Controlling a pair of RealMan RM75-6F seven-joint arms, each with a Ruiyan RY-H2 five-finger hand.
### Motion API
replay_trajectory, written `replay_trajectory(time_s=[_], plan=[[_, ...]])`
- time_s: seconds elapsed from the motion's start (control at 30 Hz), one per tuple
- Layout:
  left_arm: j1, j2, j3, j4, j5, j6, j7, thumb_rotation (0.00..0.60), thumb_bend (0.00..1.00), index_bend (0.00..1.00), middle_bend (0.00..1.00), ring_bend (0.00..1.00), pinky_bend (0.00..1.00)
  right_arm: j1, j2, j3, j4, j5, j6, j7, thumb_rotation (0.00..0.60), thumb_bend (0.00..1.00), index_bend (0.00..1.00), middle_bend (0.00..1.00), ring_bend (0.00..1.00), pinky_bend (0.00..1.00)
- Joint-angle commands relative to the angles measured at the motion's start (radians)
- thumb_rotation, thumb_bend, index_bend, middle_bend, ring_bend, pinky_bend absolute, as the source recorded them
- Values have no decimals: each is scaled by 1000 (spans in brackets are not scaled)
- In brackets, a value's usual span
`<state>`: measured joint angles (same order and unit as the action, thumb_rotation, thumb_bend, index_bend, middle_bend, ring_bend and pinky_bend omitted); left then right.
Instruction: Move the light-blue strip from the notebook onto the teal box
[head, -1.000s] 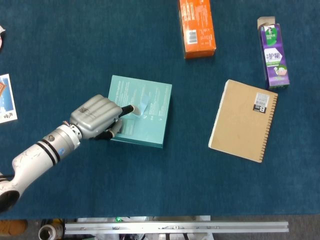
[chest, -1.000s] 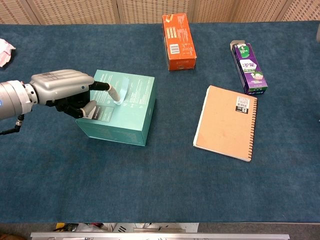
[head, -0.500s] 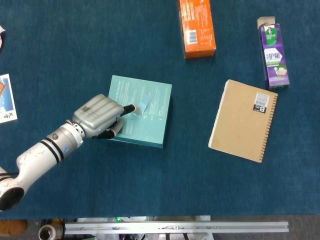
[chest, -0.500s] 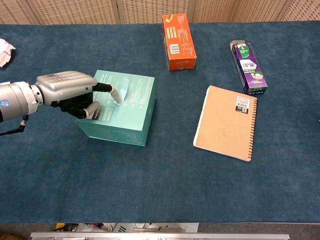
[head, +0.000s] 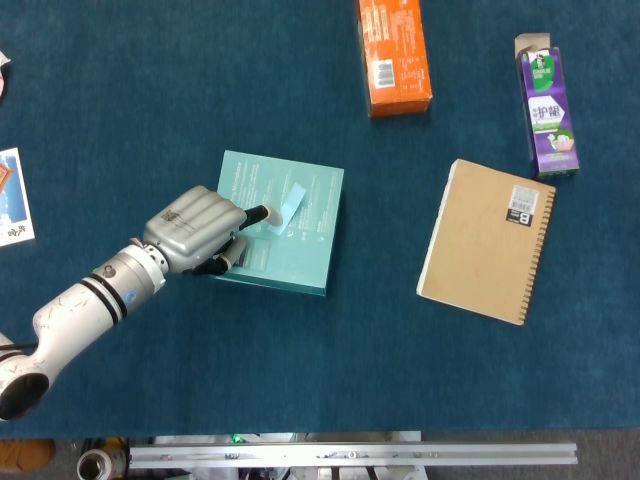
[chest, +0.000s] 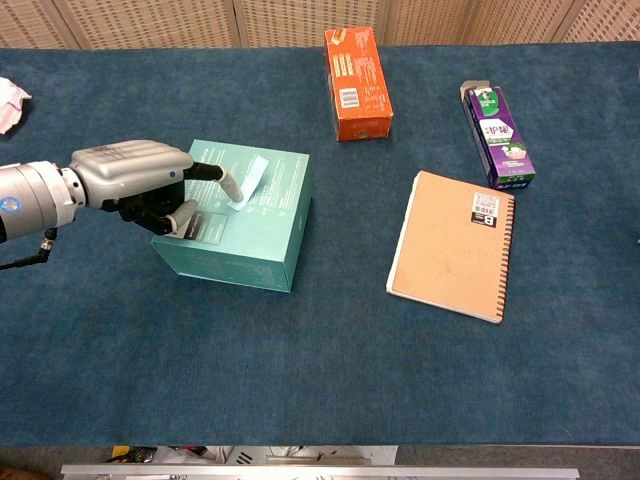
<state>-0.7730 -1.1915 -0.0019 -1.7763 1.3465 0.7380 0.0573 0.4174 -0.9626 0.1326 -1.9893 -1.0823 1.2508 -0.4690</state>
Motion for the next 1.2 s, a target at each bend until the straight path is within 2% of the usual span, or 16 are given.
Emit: replay_trajectory(time_s=[0.03,0.5,0.63,0.73,0.8,0.9,0.97,1.07,1.13,1.2], plan=[[2,2,-2,-2,-1,5,-2,600,768,219,1000,1000,1000,0,1,1,-1,0,1,0,600,431,545,893,1000,1000],[54,77,1,-24,42,88,-54,600,768,219,1000,1000,1000,-16,24,14,-11,-7,30,16,600,431,545,894,1000,1000],[92,87,3,-14,55,147,-76,600,766,219,982,989,1000,-28,29,12,-11,-14,44,21,600,431,545,894,1000,1000],[131,86,6,9,68,209,-88,600,752,215,885,887,975,-44,35,6,-8,-19,60,31,600,431,545,887,984,1000],[157,85,8,26,69,247,-94,600,736,208,821,813,933,-59,38,1,-2,-24,75,39,600,431,545,853,928,1000],[202,89,12,52,60,304,-102,600,703,196,703,660,819,-88,42,-10,12,-28,99,56,600,429,532,775,823,1000],[238,89,13,71,52,352,-107,600,622,189,604,550,725,-108,44,-21,23,-28,110,70,600,420,491,712,752,981],[296,85,17,100,49,427,-126,600,461,178,449,399,553,-141,46,-44,39,-40,121,93,600,319,418,611,631,848],[338,79,24,126,56,480,-147,600,406,170,372,326,470,-163,45,-60,49,-58,127,118,600,240,378,548,544,736],[376,71,30,152,64,530,-160,600,382,165,317,273,403,-181,43,-70,62,-80,140,137,600,203,353,505,484,670]])
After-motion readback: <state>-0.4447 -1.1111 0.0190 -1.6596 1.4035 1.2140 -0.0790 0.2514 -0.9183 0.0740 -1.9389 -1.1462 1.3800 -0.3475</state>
